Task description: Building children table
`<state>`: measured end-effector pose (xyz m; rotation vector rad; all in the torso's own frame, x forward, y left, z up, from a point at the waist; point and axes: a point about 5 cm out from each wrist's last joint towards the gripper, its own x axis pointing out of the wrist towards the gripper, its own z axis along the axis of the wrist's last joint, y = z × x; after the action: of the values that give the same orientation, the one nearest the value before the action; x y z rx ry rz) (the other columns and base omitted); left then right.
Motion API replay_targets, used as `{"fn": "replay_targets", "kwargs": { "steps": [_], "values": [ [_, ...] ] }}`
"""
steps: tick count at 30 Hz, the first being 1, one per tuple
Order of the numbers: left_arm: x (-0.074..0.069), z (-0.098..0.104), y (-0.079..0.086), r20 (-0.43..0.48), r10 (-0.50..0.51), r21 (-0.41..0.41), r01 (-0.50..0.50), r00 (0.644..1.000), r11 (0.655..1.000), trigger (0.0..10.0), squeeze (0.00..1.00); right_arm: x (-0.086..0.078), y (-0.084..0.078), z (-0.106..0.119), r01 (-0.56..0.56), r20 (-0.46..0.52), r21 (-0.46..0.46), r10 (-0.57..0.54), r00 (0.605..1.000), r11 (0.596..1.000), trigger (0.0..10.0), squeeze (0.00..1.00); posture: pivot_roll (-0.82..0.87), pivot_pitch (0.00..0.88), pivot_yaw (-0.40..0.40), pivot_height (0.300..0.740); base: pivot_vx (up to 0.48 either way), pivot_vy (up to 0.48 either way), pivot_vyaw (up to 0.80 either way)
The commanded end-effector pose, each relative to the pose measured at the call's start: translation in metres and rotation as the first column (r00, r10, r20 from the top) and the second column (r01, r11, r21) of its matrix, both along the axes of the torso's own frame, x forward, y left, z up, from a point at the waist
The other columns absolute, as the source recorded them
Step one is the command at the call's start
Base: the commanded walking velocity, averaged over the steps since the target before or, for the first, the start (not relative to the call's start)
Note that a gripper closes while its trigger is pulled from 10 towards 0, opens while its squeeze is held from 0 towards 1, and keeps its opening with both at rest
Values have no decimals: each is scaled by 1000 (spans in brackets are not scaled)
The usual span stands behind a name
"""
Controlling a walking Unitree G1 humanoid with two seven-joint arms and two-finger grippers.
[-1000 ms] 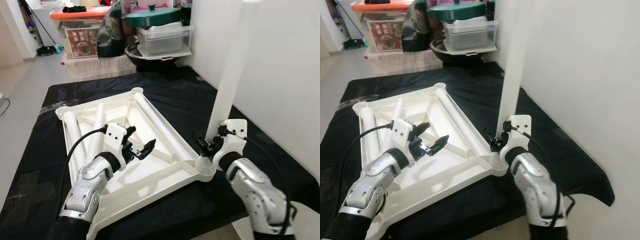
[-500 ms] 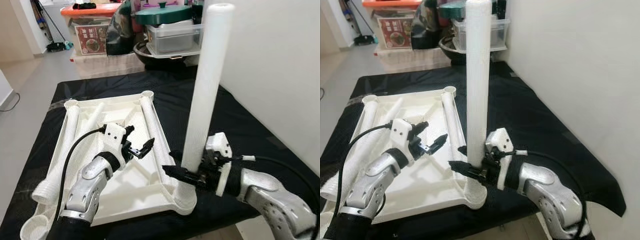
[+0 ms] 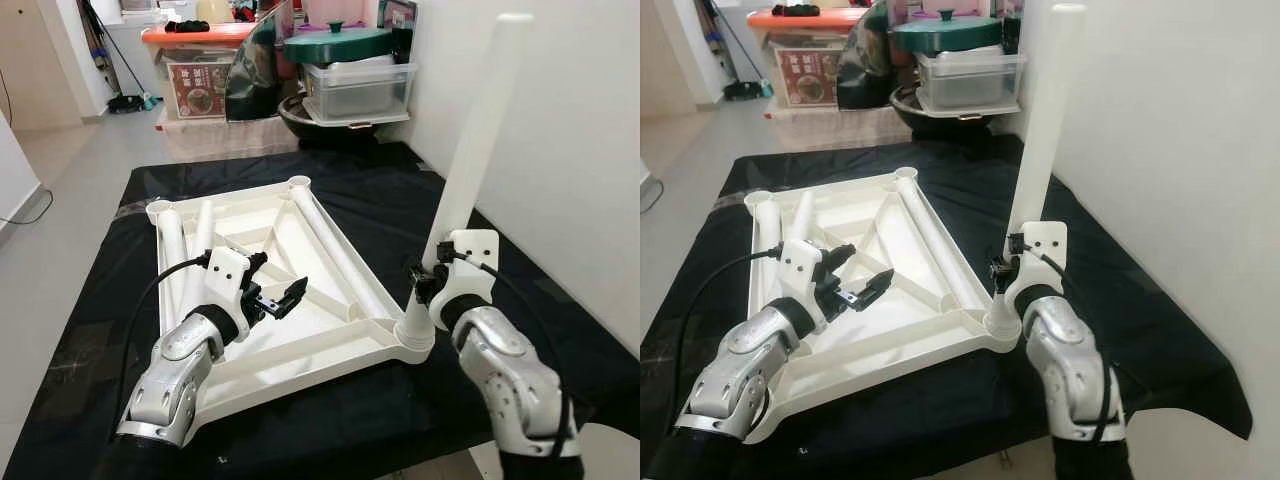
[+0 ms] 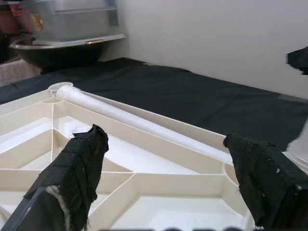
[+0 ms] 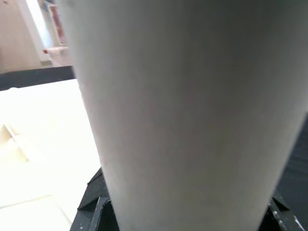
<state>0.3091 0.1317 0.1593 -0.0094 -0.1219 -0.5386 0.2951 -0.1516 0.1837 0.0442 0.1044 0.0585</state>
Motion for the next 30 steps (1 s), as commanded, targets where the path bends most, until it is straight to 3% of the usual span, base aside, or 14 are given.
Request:
{"fn": "replay_targets", "kwargs": {
  "steps": [1,3,4,5,7,8,11,17,22,23,24,25,29,30],
  "values": [
    [-1,-6,1,-16,5,15,-5,1000,1000,10000,0,-2,5,-21,-27,-129,4,27,991,1000,10000,0,-124,0,-12,740,0,0,0],
    [-2,-6,1,-17,4,14,-3,1000,1000,10000,0,1,7,-11,-100,-61,43,103,993,994,10000,392,-129,0,-10,740,0,0,0],
    [-2,-6,1,-17,4,14,-3,1000,1000,10000,0,1,7,-11,-100,-61,43,103,993,994,10000,392,-129,0,-10,740,0,0,0],
    [-2,-6,1,-16,2,14,-2,1000,1000,10000,0,5,1,-4,-104,-21,59,105,994,993,10000,1000,-129,0,-10,740,0,0,0],
    [-1,-6,2,-15,3,13,-3,1000,1000,10000,0,8,-1,3,-156,-2,105,158,988,982,10000,1000,-129,0,-12,740,0,0,0],
    [-1,-6,2,-15,3,12,-3,1000,1000,10000,0,8,0,5,-171,1,119,172,985,978,10000,0,-129,0,-12,740,0,0,0],
    [-1,-5,3,-15,5,10,-5,1000,1000,10000,0,7,2,14,-296,47,130,292,955,946,10000,0,-130,0,-15,740,0,0,0],
    [0,-5,3,-14,10,8,-10,1000,1000,10000,0,-36,11,13,-784,28,17,783,621,621,7529,0,-128,0,-19,740,0,0,0],
    [0,-6,3,-14,10,8,-10,1000,1000,10000,0,-37,11,13,-791,24,16,790,612,612,7529,0,-128,0,-19,740,0,0,0],
    [0,-5,3,-13,11,8,-10,1000,1000,10000,0,-41,14,7,-817,4,24,817,577,576,2235,0,-121,0,-24,740,0,0,0],
    [0,-5,4,-13,12,10,-12,1000,1000,10000,0,-38,18,-2,-802,-28,37,803,596,596,0,0,-113,0,-25,740,0,0,0],
    [0,-5,4,-12,14,11,-13,1000,1000,10000,0,-27,17,-14,-721,-72,56,723,687,690,0,0,-114,0,-22,740,0,0,0],
    [0,-5,5,-12,14,12,-14,1000,1000,10000,0,-19,16,-22,-655,-107,63,657,746,753,0,0,-114,0,-22,740,0,0,0],
    [0,-5,5,-12,14,14,-13,1000,1000,10000,0,-3,4,-29,-459,-132,74,464,876,886,0,0,-115,0,-19,740,0,0,0]
  ]
}}
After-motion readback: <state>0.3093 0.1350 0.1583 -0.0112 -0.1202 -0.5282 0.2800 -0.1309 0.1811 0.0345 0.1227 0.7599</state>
